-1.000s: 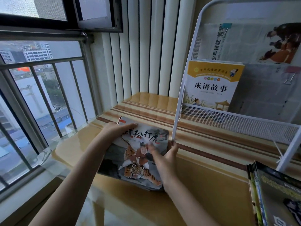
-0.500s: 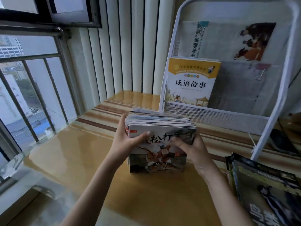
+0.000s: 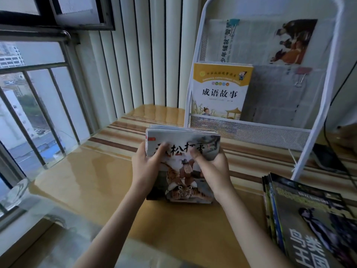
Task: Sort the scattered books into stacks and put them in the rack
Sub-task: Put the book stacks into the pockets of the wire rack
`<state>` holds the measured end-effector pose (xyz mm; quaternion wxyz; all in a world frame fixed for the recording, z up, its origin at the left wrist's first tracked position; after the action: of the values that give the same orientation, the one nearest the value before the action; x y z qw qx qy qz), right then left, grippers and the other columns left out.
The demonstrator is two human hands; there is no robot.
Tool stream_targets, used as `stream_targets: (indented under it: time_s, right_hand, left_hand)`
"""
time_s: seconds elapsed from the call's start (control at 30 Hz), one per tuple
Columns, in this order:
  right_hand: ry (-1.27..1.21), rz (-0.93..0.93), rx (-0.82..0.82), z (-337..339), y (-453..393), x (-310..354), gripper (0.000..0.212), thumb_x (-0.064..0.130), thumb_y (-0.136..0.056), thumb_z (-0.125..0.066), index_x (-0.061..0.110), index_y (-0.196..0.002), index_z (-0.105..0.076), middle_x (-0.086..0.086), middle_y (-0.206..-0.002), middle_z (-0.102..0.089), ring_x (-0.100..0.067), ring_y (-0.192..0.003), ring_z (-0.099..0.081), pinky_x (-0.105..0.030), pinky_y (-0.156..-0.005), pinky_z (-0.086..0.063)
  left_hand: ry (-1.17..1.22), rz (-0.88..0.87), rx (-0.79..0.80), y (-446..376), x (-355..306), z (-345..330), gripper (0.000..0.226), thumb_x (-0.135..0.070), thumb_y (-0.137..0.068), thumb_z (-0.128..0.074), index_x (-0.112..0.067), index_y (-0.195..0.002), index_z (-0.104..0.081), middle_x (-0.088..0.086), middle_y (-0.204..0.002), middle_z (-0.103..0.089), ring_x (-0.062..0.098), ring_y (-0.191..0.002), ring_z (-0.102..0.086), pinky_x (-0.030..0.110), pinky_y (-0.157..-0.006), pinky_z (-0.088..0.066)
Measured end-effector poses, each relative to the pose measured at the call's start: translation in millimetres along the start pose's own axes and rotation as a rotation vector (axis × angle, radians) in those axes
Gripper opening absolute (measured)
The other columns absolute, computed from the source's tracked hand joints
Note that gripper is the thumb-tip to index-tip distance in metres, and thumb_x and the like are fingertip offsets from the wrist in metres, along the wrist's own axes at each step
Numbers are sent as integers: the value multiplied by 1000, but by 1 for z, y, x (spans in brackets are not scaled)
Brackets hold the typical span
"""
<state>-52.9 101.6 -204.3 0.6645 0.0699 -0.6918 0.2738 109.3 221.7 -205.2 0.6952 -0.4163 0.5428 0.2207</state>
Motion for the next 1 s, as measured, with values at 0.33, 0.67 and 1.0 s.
stream_targets:
  time_s: [0.33,0.67,1.0]
  right_hand:
    - [322,-272,-121,11,9,-30,74,49,-77,-70,7,-124,-31,-7,-115,-56,-19,-89,-55,-19,-53,-39]
    - [700,-326,-164,13,-12,-59,53,59,-77,-64,7,-87,-58,-6,-83,-62,-23,-75,-59,-23,-49,-36]
    - [520,-127,-295,17,-12,-32,42,45,-82,-66,4,-75,-60,-4,-67,-61,-11,-52,-47,-21,-44,-29]
  left_hand:
    - [-135,211,9,15,24,1,35,-49,-83,-64,-28,-108,-50,-5,-93,-67,16,-86,-68,38,-77,-57]
    - [-395,377,140,-9,60,-15,34,-39,-90,-54,-8,-97,-66,6,-88,-67,22,-80,-62,33,-74,-50]
    - [-127,326,65,-5,39,-13,12,-34,-95,-48,-23,-98,-53,2,-96,-64,23,-91,-64,41,-84,-53]
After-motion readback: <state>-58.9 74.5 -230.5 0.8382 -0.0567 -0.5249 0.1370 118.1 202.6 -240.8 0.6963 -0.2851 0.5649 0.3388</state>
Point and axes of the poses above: each hand's wrist, its own y-axis away from the middle knuckle, its own z-axis out of the back of the hand, x = y × z, the point moved 8 cm from there along -y, towards the middle knuckle
